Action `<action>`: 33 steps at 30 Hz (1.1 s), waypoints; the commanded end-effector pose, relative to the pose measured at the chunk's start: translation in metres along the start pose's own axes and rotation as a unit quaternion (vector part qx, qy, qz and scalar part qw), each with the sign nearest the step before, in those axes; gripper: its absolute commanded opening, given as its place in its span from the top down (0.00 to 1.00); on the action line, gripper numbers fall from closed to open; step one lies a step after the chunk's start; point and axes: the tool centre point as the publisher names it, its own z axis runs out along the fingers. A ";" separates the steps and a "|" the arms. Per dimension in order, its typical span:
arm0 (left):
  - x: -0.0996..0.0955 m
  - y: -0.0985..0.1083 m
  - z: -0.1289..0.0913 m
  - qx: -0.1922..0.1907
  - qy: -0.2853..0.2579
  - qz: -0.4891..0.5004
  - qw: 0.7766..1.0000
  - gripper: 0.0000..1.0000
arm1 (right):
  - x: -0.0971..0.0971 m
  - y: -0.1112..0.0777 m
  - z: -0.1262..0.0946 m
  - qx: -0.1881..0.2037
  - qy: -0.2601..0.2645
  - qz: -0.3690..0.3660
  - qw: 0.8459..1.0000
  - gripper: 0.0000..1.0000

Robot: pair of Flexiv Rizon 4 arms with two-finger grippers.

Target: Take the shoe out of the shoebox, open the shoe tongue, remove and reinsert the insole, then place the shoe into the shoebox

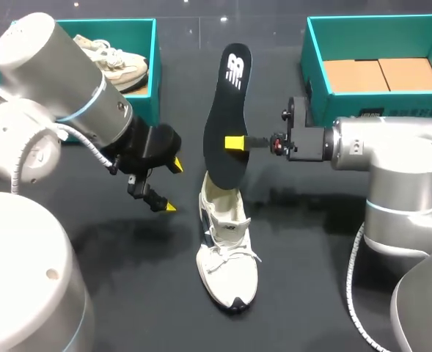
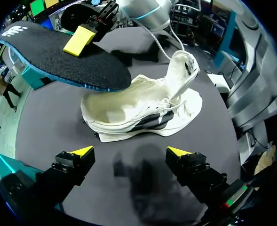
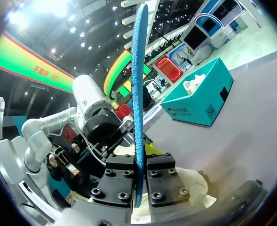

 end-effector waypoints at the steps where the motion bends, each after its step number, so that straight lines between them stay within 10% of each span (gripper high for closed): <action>1: -0.012 -0.005 0.019 -0.003 0.012 0.001 1.000 0.00 | -0.010 0.000 0.008 0.011 0.013 -0.004 1.000 1.00; 33: -0.011 -0.002 0.041 -0.017 0.021 -0.009 1.000 0.00 | -0.015 -0.017 0.013 0.005 0.018 -0.018 1.000 1.00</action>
